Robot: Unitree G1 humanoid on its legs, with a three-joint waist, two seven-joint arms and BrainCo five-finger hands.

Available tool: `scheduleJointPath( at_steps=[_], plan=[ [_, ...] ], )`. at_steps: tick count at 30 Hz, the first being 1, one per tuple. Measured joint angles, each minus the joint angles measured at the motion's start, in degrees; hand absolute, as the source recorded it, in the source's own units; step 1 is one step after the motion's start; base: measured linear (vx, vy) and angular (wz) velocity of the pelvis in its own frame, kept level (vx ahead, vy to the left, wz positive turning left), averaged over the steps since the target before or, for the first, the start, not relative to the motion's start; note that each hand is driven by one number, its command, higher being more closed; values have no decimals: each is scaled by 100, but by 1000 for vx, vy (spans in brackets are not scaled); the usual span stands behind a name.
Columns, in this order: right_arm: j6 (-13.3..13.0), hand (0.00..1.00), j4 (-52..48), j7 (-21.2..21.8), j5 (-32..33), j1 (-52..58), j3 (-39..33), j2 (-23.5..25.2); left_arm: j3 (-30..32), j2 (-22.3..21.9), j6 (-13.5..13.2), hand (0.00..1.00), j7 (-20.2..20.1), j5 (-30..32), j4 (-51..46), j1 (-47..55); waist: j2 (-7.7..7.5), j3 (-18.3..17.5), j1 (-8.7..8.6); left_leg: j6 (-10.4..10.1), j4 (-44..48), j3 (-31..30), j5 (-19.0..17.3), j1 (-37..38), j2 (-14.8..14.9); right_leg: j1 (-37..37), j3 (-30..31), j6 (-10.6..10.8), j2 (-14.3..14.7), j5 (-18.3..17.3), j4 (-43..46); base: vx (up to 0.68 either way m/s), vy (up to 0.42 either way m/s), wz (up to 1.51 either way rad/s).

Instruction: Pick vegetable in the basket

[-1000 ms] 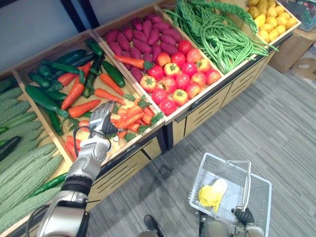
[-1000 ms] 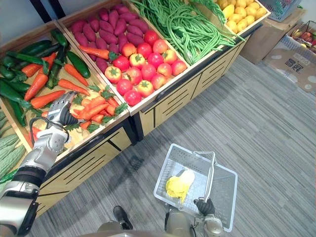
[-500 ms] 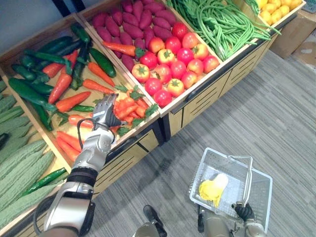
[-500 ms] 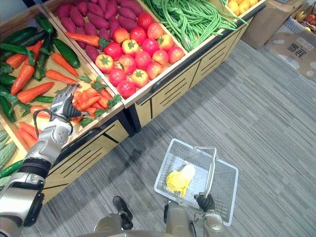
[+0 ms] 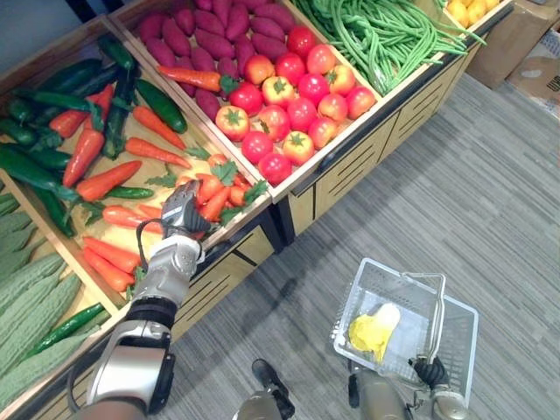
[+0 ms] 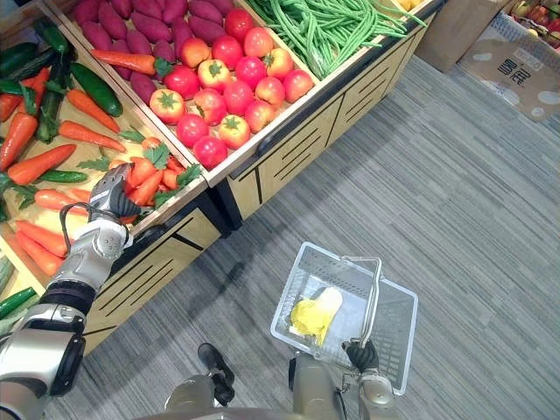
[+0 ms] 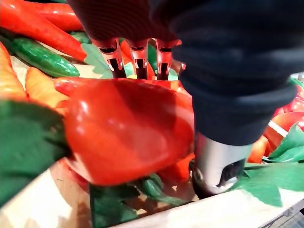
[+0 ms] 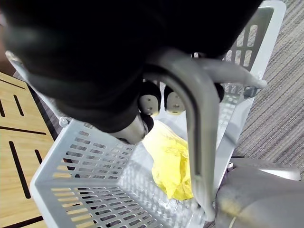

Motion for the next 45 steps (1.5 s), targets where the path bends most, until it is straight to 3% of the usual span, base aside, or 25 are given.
scheduleJointPath(
  at_steps=[4,18,28,38,43,45],
  plan=[
    [2,100,2,-10,0,-12,23,-1,299,3,41,100,4,-12,93,-176,-12,8,-3,-14,-16,18,32,-15,5,11,49,5,17,66,-101,-34,-45,-4],
    [2,100,2,-55,1,-33,40,-2,370,-25,12,100,7,-47,284,-240,-46,29,-48,5,-32,12,79,-96,6,22,100,50,27,282,-327,-10,-24,0],
    [14,100,33,-84,-13,-23,21,-2,580,-25,394,100,209,-47,271,-259,-121,44,-153,26,-24,-178,167,-16,28,228,-11,50,11,283,-349,-23,-35,8],
    [98,100,464,-216,-636,-41,-474,-171,1143,35,667,100,728,-48,-1165,-210,-130,4,11,147,-160,-687,340,232,-149,746,-457,48,-181,274,-364,-35,-9,26],
    [298,100,709,-211,-946,-28,-855,-396,1118,86,669,100,733,-22,-1641,161,-126,-480,10,182,-588,-825,521,387,-376,840,-588,50,-306,197,-371,-28,32,18],
    [328,100,732,-198,-1091,-39,-873,-533,1064,91,652,100,732,9,-1890,252,-126,-502,14,185,-622,-904,528,445,-420,940,-635,99,-361,155,-381,-36,26,19]
  ],
)
